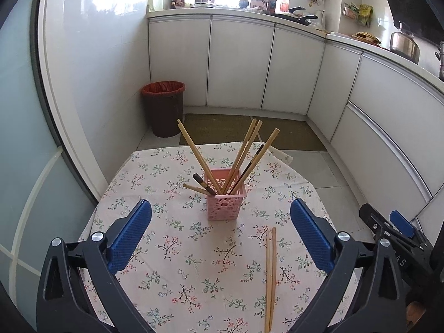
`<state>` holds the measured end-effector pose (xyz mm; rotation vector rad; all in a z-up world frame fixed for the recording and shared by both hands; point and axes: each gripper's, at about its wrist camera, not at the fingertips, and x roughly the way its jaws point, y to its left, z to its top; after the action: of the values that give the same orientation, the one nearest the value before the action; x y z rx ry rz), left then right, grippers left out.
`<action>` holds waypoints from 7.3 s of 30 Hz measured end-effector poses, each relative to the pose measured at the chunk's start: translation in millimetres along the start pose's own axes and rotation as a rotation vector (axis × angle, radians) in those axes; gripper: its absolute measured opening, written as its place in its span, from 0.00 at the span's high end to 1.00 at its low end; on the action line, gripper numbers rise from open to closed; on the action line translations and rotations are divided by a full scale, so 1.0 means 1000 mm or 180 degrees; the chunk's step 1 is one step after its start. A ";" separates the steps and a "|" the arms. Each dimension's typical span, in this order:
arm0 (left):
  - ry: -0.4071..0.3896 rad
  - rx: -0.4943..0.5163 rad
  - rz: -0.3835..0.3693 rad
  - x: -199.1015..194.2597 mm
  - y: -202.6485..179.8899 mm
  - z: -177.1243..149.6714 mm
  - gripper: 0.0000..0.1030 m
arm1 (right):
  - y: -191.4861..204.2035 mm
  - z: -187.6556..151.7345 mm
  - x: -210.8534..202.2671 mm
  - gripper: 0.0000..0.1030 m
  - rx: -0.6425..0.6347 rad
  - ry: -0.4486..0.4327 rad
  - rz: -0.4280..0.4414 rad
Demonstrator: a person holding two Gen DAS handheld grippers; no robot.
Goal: Organize utensils
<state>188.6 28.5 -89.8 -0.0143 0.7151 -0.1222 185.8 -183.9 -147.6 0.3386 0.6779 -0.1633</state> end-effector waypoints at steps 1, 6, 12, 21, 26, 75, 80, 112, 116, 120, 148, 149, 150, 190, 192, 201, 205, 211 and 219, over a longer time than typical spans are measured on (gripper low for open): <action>0.0016 0.0013 -0.0003 0.001 -0.002 -0.001 0.07 | -0.003 -0.001 0.001 0.06 0.0019 0.0016 -0.0003; 0.0156 0.0123 -0.0016 0.017 -0.014 -0.007 0.07 | -0.017 -0.010 0.012 0.06 0.0111 0.0123 -0.0059; 0.0660 0.0221 -0.0163 0.061 -0.032 -0.024 0.07 | -0.049 -0.018 0.032 0.06 0.0433 0.0477 -0.0199; 0.1517 0.0221 -0.0273 0.148 -0.064 -0.062 0.08 | -0.106 -0.032 0.062 0.06 0.1146 0.1088 -0.0228; 0.1970 -0.0157 -0.0354 0.196 -0.068 -0.071 0.45 | -0.115 -0.036 0.066 0.06 0.1199 0.1203 -0.0273; 0.1292 0.0012 -0.0284 0.108 0.027 -0.052 0.96 | 0.069 -0.076 0.216 0.93 -0.0412 0.2042 -0.0369; 0.1166 0.0016 -0.0291 0.090 0.030 -0.048 0.96 | 0.049 -0.071 0.195 0.93 -0.0040 0.2068 -0.0146; 0.0131 0.0082 -0.0495 -0.037 0.025 0.044 0.96 | 0.046 0.065 -0.080 0.92 -0.0292 0.0316 0.0749; 0.0012 0.0072 -0.0474 -0.036 0.024 0.070 0.96 | 0.050 0.083 -0.082 0.92 -0.0308 0.0213 0.0802; -0.0086 0.0031 -0.0443 -0.029 0.023 0.094 0.96 | 0.053 0.093 -0.075 0.92 -0.0335 0.0197 0.0841; 0.0173 -0.0226 -0.0086 0.080 0.054 0.088 0.89 | 0.078 0.103 -0.019 0.92 -0.0368 0.0290 0.0829; 0.0115 -0.0273 -0.0110 0.072 0.057 0.089 0.86 | 0.082 0.105 -0.019 0.92 -0.0367 0.0268 0.0848; 0.0037 -0.0334 -0.0135 0.062 0.061 0.090 0.82 | 0.086 0.108 -0.020 0.92 -0.0366 0.0232 0.0868; -0.0656 -0.0349 0.0672 -0.037 0.066 0.067 0.09 | 0.125 0.088 -0.012 0.54 -0.0613 -0.0358 0.0421; -0.0673 -0.0322 0.0663 -0.045 0.059 0.064 0.07 | 0.121 0.084 -0.023 0.47 -0.0631 -0.0387 0.0372; -0.0678 -0.0214 0.0622 -0.077 0.032 0.046 0.07 | 0.096 0.062 -0.073 0.25 -0.0633 -0.0596 0.0175; -0.0704 -0.0154 0.0619 -0.091 0.019 0.032 0.07 | 0.081 0.052 -0.090 0.21 -0.0582 -0.0648 0.0053; -0.0708 -0.0008 0.0609 -0.102 0.000 0.014 0.07 | 0.063 0.035 -0.112 0.13 -0.0558 -0.0655 -0.0112; -0.0795 0.0009 0.0452 -0.129 -0.016 -0.009 0.07 | 0.036 0.010 -0.146 0.06 -0.0379 -0.0779 -0.0397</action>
<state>84.9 27.8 -11.2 0.0236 0.4645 0.0148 88.9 -148.1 -38.4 0.1581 0.4641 -0.2773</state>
